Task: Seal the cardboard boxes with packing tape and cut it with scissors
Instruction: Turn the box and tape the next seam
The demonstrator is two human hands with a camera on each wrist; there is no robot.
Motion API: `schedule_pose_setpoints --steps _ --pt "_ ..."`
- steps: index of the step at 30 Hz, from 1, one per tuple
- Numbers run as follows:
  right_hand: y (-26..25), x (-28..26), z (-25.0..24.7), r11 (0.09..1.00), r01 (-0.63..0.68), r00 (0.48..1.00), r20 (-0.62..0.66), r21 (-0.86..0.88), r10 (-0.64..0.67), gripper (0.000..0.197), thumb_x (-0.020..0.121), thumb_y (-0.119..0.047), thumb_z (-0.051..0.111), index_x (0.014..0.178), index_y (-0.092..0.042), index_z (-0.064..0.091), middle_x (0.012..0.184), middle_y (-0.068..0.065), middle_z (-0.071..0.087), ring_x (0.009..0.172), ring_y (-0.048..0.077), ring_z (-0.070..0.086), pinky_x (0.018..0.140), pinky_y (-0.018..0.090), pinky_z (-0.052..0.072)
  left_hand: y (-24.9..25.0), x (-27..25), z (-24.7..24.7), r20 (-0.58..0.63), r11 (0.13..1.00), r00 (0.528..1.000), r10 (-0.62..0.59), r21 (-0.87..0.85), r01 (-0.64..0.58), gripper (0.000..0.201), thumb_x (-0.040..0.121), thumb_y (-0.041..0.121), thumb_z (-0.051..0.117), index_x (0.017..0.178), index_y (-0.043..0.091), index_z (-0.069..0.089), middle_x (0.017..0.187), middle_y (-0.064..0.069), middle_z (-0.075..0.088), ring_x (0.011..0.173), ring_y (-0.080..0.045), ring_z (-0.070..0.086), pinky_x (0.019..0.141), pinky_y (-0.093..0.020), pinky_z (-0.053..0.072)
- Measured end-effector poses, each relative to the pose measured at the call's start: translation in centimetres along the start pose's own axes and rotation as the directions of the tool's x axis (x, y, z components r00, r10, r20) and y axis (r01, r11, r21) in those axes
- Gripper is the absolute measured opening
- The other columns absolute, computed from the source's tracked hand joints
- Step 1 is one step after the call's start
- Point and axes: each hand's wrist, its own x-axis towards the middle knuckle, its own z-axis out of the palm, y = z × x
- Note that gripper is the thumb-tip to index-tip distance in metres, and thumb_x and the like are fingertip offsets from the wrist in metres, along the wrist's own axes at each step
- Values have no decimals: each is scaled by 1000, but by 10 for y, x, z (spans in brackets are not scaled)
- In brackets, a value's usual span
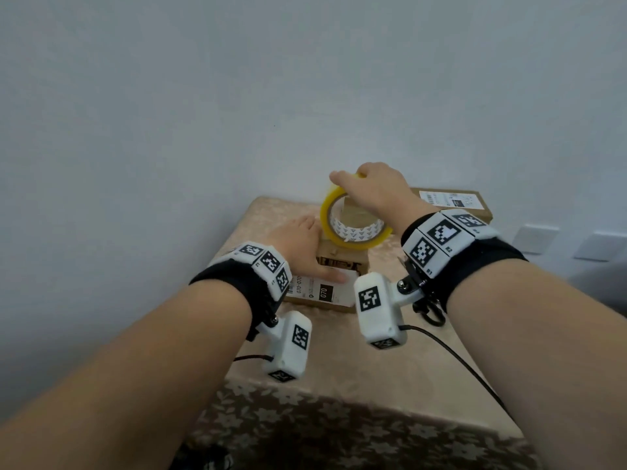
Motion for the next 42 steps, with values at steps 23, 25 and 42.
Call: schedule_pose_setpoints --steps 23,25,42 --pt "95 -25 -6 892 -40 979 162 -450 126 69 89 -69 35 69 -7 59 71 5 59 68 19 56 53 29 36 12 -21 -17 64 994 997 -32 -100 38 100 74 57 69 146 8 19 142 -7 39 125 -21 41 103 -30 33" --pt "99 -27 -2 915 -80 978 149 -396 149 67 87 -69 41 62 -7 51 61 4 53 60 19 52 51 29 34 13 -21 -17 68 995 997 -38 -90 44 100 75 57 68 147 8 19 144 -7 37 127 -21 40 104 -31 31" --pt "100 -35 25 936 -169 973 101 -310 209 62 85 -65 49 99 -5 60 88 6 62 78 23 56 63 30 42 36 -5 -29 257 996 963 -76 56 64 97 78 76 42 148 37 -13 157 -19 -3 144 -36 7 114 -46 14"
